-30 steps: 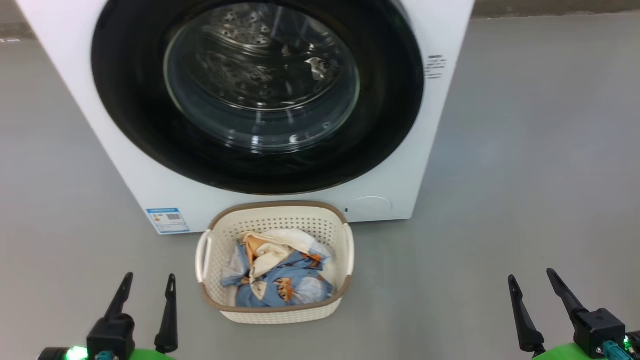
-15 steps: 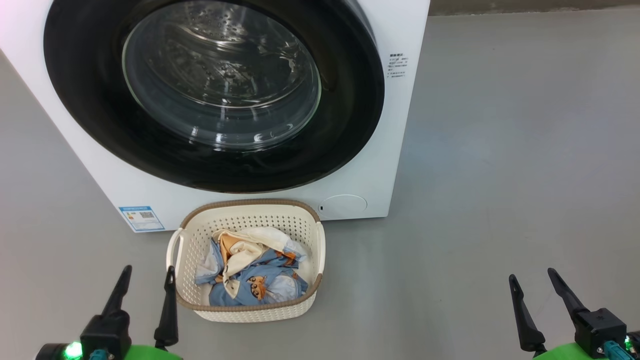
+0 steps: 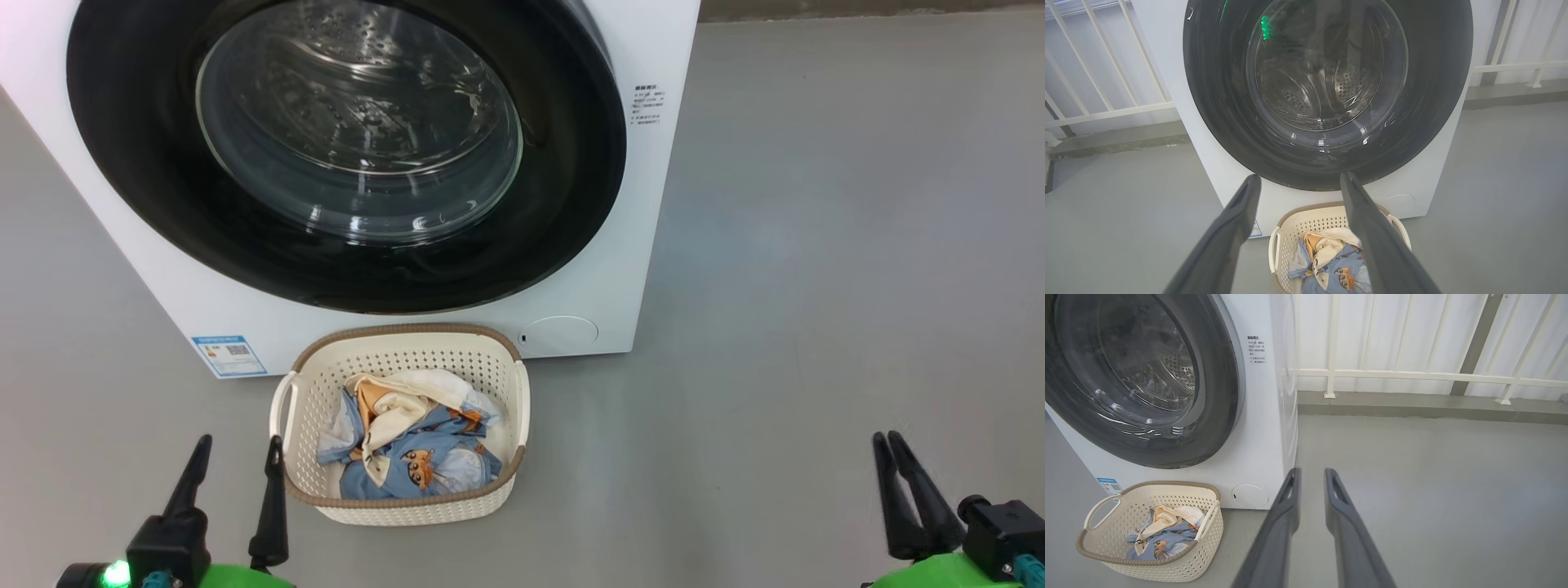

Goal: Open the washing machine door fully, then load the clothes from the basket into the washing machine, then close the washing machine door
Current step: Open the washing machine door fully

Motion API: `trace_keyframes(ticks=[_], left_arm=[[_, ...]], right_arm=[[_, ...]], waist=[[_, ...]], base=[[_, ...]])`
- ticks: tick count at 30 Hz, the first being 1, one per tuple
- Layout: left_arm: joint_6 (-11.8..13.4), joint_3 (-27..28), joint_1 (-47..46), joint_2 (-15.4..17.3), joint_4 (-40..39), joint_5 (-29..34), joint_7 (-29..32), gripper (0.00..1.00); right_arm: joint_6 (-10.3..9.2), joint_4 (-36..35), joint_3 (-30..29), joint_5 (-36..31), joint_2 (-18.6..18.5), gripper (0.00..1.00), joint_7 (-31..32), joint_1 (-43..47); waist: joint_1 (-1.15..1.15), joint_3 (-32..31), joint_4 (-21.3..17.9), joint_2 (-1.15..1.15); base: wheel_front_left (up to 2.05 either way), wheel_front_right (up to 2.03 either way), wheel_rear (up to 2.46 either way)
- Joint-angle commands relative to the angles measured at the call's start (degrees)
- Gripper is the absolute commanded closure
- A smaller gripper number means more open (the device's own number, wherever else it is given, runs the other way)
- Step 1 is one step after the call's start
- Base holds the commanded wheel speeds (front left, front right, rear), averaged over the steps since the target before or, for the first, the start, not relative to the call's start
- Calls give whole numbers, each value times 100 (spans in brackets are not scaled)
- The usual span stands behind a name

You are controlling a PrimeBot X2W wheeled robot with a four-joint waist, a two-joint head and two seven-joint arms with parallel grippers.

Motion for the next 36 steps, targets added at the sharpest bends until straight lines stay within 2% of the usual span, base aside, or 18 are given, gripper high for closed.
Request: trace_keyframes(ticks=[1,4,7,14,18,19,24,27,31,36], left_arm=[[-17,209,-156,49,-129,-25,-38,0],[-16,239,-142,42,-138,-28,-38,0],[-17,283,-108,37,-160,-31,-38,0],[-6,381,13,29,-256,-20,-38,0],[7,409,62,27,-347,11,-38,0],[7,409,62,27,-347,11,-38,0],[13,515,74,41,-467,35,-38,0],[51,594,77,61,-518,61,-38,0],[63,612,139,123,-616,126,-38,0],[105,631,78,186,-714,145,-38,0]], right_arm=[[9,-151,113,61,-44,100,-69,-175],[9,-175,54,270,-26,100,-69,-194],[9,-178,-75,813,18,100,-69,-234],[9,132,-367,3063,64,100,-69,-363],[9,397,-448,4813,48,100,-69,-548],[9,397,-448,4813,48,100,-69,-548],[9,648,-448,6566,-306,100,-69,-756],[9,748,-329,7391,-581,100,6,-904],[9,891,-420,8573,-1010,100,696,-1382],[9,1269,-806,9256,-1354,100,1521,-1927]], waist=[[0,-3,0,0],[0,-2,-14,0],[0,-3,-47,0],[0,117,-108,0],[0,298,-171,0],[0,298,-171,0],[0,551,-222,0],[0,742,-269,0],[0,1088,-385,0],[0,1413,-374,0]], base=[[0,0,0],[0,0,0],[0,0,0],[0,0,0],[0,0,0],[0,0,0],[0,0,0],[0,0,0],[0,0,0],[0,0,0]])
